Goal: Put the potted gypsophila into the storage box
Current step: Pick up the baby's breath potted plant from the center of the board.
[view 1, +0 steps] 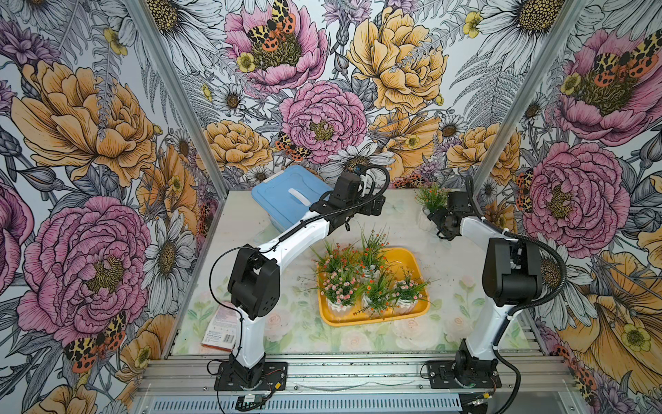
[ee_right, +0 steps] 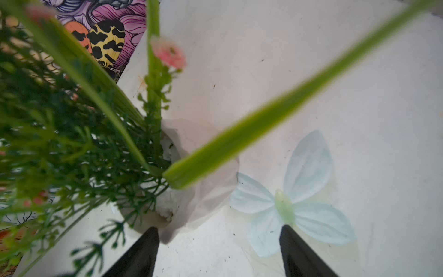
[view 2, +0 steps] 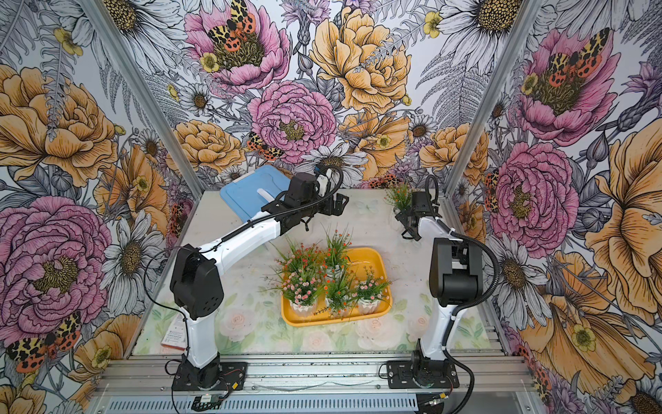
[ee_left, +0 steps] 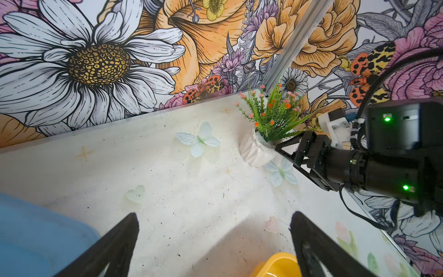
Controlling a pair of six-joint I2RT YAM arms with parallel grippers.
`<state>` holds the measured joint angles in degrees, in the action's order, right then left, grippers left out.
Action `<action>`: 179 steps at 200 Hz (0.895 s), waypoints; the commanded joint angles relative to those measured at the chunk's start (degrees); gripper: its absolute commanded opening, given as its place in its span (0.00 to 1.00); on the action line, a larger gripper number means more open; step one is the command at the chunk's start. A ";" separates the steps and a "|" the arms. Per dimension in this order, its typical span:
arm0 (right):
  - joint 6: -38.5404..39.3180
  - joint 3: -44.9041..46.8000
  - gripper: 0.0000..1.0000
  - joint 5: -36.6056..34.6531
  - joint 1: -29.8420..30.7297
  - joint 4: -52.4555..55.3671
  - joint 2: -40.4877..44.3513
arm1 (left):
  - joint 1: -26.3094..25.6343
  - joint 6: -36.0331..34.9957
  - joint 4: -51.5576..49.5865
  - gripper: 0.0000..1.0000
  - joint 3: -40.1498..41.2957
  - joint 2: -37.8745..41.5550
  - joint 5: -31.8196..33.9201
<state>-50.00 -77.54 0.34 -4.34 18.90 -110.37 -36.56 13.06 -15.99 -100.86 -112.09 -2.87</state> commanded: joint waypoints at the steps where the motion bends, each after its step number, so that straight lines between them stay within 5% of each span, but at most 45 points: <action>1: -0.51 -2.56 0.77 1.29 -0.15 -1.96 -1.92 | 0.61 0.12 1.13 0.99 -0.91 -0.12 -0.23; 34: -1.24 -2.80 0.71 0.91 -0.32 -2.11 -3.44 | 0.61 0.21 1.22 0.99 -1.32 -0.63 0.02; 73: -1.75 -3.54 0.46 0.92 -0.47 -1.96 -4.98 | 0.70 -0.25 1.29 0.99 -1.32 -0.82 0.58; 117: -1.33 -3.06 0.32 0.10 0.02 -1.56 -5.24 | 0.93 -0.88 1.40 0.99 -1.54 -0.85 0.29; 179: 0.34 -5.23 0.26 0.60 1.14 3.62 -7.57 | 1.05 -1.18 1.29 0.99 -0.79 -0.16 0.15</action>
<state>-51.18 -82.26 0.78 -4.32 16.86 -114.87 -35.97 13.02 -15.99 -101.01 -112.12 -2.85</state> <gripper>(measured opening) 0.266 0.989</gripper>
